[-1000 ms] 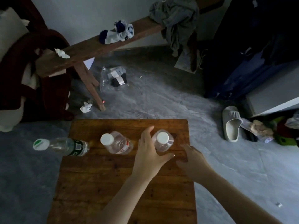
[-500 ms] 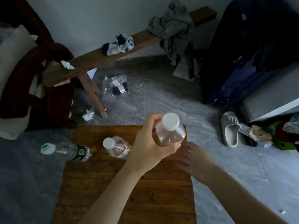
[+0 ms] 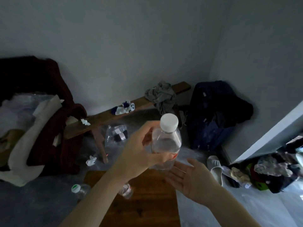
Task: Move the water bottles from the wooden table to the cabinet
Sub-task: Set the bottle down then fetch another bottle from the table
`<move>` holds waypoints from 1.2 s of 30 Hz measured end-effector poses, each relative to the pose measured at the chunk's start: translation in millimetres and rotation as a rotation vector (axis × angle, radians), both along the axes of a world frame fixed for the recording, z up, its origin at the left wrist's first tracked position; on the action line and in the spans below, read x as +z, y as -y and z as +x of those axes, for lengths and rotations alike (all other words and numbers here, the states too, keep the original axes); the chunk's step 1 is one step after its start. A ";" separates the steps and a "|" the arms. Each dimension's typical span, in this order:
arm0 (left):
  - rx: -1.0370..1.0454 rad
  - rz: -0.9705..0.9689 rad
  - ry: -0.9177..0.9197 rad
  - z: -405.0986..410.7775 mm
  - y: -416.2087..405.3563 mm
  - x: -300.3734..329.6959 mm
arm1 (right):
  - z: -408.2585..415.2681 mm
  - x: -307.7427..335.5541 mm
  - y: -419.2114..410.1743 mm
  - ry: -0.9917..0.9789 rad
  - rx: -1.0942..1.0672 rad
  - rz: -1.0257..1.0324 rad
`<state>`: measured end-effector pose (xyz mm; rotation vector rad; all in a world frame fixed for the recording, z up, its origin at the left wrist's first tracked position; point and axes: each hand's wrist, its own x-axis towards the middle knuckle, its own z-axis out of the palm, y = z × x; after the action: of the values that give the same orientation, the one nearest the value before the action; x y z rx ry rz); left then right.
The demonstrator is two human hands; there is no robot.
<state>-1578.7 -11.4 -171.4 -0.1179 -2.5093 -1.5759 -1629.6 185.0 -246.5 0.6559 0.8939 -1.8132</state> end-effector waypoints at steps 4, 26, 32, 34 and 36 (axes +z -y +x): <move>-0.058 0.017 -0.023 9.5 -6.7 85.7 | 13.1 79.2 -16.2 -0.032 -0.005 -0.100; -0.596 0.132 -0.156 42.4 -129.0 300.9 | 158.0 274.8 -132.3 -0.409 -0.468 -0.190; -0.800 0.154 -0.118 81.5 -172.7 285.8 | 237.8 262.2 -151.2 -0.396 -0.705 -0.125; -0.867 0.142 -0.100 95.0 -196.2 276.3 | 270.9 253.8 -161.2 -0.365 -0.773 -0.101; -0.947 0.145 -0.072 112.0 -225.4 270.8 | 305.8 248.5 -176.6 -0.348 -0.884 -0.113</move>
<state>-1466.7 214.0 99.3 -1.4812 -2.3674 -1.9471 -1323.8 361.6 2.0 0.7368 0.7608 -2.8121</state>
